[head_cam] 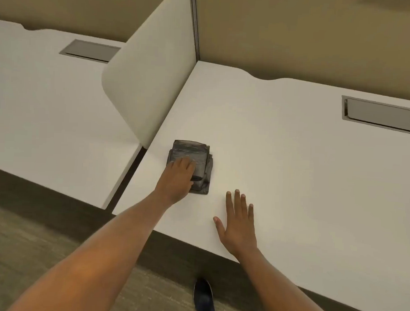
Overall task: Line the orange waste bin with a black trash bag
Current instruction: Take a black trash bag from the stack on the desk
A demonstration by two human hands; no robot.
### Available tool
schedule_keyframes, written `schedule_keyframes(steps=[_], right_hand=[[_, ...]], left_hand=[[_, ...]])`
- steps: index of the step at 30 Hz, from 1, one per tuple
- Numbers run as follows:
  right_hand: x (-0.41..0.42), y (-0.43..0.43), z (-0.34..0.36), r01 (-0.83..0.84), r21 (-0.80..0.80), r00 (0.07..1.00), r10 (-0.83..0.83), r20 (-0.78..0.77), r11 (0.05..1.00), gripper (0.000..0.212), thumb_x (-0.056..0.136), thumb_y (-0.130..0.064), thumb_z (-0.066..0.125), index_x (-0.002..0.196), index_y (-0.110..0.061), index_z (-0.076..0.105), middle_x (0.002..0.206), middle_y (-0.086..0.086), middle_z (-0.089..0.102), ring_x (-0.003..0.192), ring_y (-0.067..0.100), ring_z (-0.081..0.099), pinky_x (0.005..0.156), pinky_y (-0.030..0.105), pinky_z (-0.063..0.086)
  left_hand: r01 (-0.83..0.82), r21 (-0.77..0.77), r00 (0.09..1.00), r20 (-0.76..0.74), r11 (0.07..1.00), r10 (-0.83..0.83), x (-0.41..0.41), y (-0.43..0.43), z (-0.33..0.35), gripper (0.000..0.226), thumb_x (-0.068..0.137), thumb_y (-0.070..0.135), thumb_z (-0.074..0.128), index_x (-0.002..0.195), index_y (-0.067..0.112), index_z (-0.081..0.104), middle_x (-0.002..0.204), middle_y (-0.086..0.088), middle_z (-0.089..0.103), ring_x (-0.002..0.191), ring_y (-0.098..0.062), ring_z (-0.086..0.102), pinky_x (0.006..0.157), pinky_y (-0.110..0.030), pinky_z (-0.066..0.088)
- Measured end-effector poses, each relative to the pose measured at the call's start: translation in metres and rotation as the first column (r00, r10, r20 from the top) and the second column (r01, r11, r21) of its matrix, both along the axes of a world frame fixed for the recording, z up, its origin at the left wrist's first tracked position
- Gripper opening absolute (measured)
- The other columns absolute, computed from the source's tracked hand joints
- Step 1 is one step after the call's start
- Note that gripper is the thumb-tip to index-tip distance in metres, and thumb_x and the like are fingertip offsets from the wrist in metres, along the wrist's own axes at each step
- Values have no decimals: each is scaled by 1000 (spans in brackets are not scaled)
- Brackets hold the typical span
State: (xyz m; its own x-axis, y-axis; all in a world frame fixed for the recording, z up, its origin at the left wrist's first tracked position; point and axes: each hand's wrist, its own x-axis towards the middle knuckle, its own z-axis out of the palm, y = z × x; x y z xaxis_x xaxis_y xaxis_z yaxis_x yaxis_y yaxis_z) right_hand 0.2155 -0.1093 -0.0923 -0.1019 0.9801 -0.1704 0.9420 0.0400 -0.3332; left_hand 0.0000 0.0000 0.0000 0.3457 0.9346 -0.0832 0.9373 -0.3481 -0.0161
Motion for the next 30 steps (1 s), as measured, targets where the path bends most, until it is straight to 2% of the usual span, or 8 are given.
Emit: schedule_keyframes(steps=[4,9,12,17,23,30], right_hand=[[-3,-1,-9,4,-33,997,-2,74,999,81,99,-63,21,161,-22,-10,167,6,-25,153,26,-25,125,52,-6],[-7,-3,-13,2,-23,995,0,97,1000,79,100,-61,23,162,-19,-2,168,11,-18,154,29,-20,124,54,-5],[-6,-4,-11,2,-16,996,0,87,1000,79,100,-61,24,163,-19,0,169,11,-16,155,29,-18,124,53,-5],[-5,-3,-10,-5,-31,998,6,57,1000,78,100,-60,24,162,-19,0,169,11,-16,155,27,-19,124,55,-2],[-2,-1,-4,-25,-68,998,28,48,997,78,100,-62,19,162,-21,-6,167,9,-23,153,26,-25,125,52,-7],[-2,7,12,-13,-134,1000,13,2,991,81,99,-64,21,162,-19,0,169,10,-16,155,28,-18,125,49,-9]], left_hand=[[81,-20,992,-91,997,-83,-4,9,-7,44,90,23,63,130,7,53,132,-16,54,111,-33,56,88,-43,49],[121,-9,986,-112,993,-122,-2,10,-10,37,87,5,62,124,4,59,126,-19,60,104,-36,60,82,-46,53],[136,8,986,-97,991,-134,1,14,-9,31,88,1,56,118,4,60,119,-17,61,99,-34,60,78,-44,53],[143,26,987,-74,989,-141,2,15,-6,27,81,-6,60,106,2,64,104,-16,63,86,-33,60,67,-43,52],[3,95,997,80,995,-11,4,15,7,23,81,-7,53,99,2,64,93,-17,64,78,-34,58,64,-40,42],[-180,188,948,297,966,119,-2,14,42,17,90,3,54,102,1,65,102,-16,66,83,-35,60,68,-46,48]])
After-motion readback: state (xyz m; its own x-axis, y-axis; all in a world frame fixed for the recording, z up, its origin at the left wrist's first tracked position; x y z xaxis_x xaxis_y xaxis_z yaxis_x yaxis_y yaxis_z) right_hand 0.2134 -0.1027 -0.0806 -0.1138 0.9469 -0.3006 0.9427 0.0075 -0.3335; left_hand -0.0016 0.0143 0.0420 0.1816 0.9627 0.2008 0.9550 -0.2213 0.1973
